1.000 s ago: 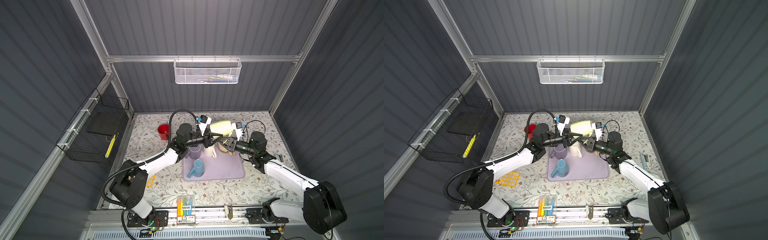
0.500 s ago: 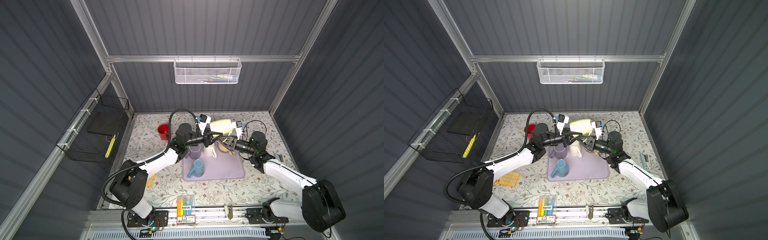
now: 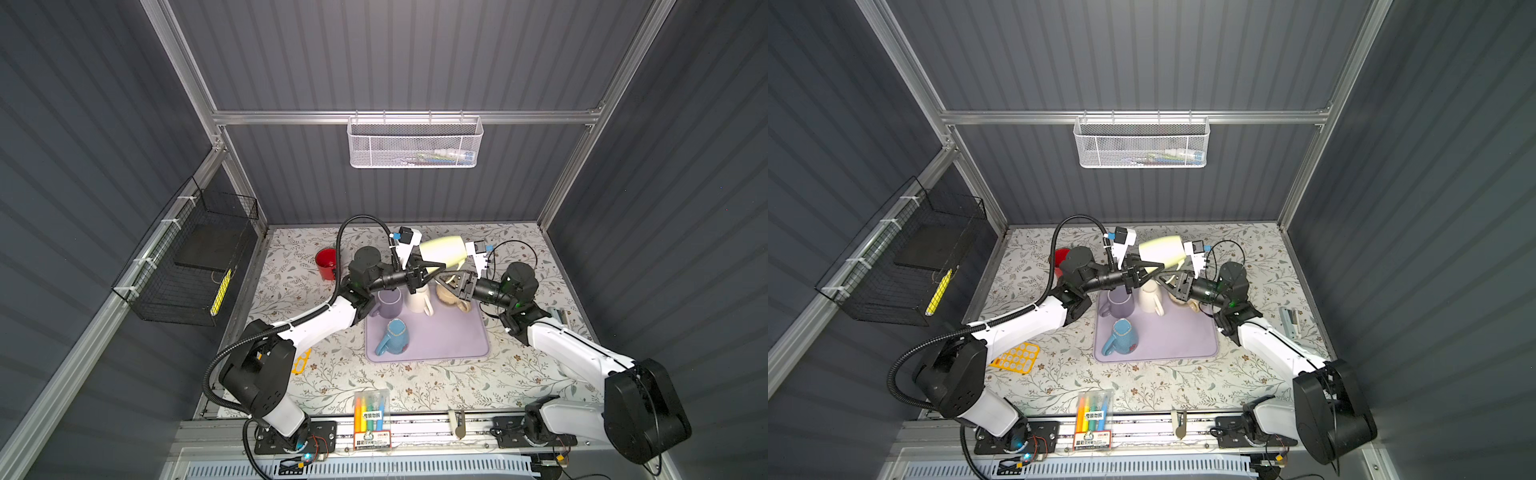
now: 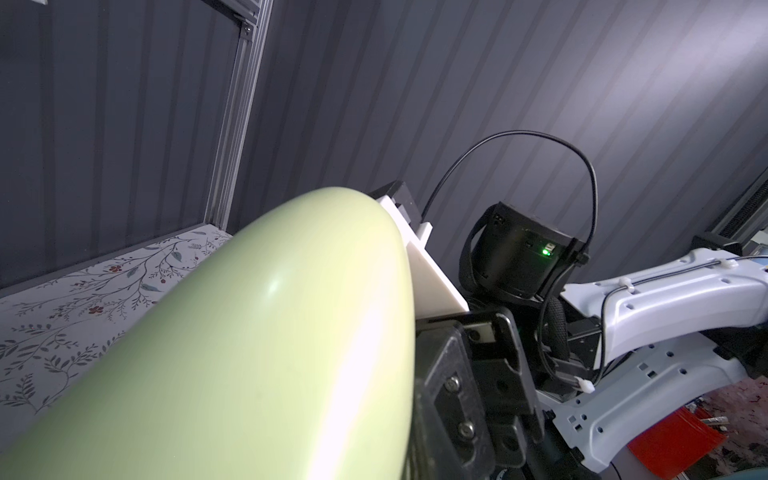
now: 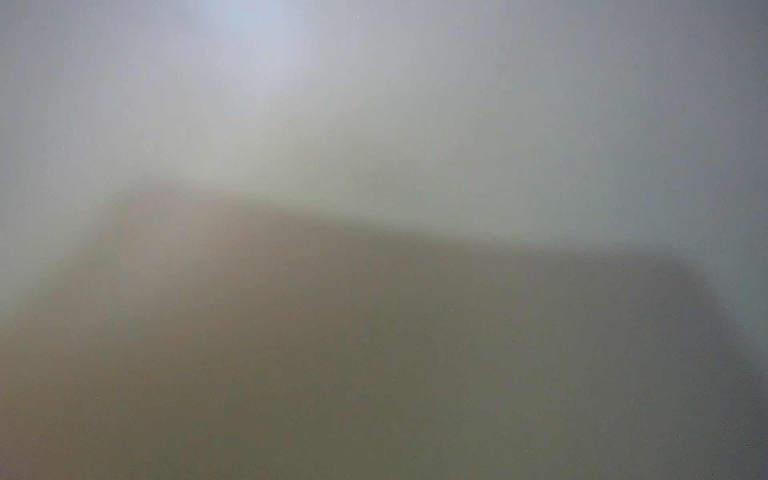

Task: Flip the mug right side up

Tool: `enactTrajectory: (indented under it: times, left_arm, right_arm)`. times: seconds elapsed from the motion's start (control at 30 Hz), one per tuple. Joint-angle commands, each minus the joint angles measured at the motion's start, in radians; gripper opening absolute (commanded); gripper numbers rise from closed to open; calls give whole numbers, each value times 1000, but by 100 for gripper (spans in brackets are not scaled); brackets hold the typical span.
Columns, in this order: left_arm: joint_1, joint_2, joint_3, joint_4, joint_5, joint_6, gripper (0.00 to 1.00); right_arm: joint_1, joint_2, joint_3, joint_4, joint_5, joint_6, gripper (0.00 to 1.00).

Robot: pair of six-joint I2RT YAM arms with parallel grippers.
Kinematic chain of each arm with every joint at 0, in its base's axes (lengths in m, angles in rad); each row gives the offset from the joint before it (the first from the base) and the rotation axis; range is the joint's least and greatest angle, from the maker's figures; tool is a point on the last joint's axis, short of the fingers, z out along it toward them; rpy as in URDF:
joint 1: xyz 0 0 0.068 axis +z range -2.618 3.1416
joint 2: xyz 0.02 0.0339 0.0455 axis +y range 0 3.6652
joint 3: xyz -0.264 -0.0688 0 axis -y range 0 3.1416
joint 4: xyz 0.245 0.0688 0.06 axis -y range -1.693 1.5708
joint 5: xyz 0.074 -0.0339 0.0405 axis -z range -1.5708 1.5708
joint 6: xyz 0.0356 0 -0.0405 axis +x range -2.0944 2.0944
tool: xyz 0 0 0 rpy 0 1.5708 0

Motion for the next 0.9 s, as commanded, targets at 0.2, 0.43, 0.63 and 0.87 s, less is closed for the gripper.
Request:
enactTrajectory:
  times: [0.2, 0.43, 0.63, 0.87]
  left_arm:
    - [-6, 8, -11, 34, -56, -28, 0]
    - [-6, 4, -21, 37, -75, -25, 0]
    - [-5, -8, -26, 11, -95, -8, 0]
    - [3, -38, -17, -74, -126, 44, 0]
  right_arm:
    - [4, 32, 10, 129, 23, -17, 23]
    - [3, 55, 6, 137, 30, -4, 37]
    - [-2, 63, 1, 144, 30, 1, 40]
    - [-14, 62, -16, 155, 28, 11, 44]
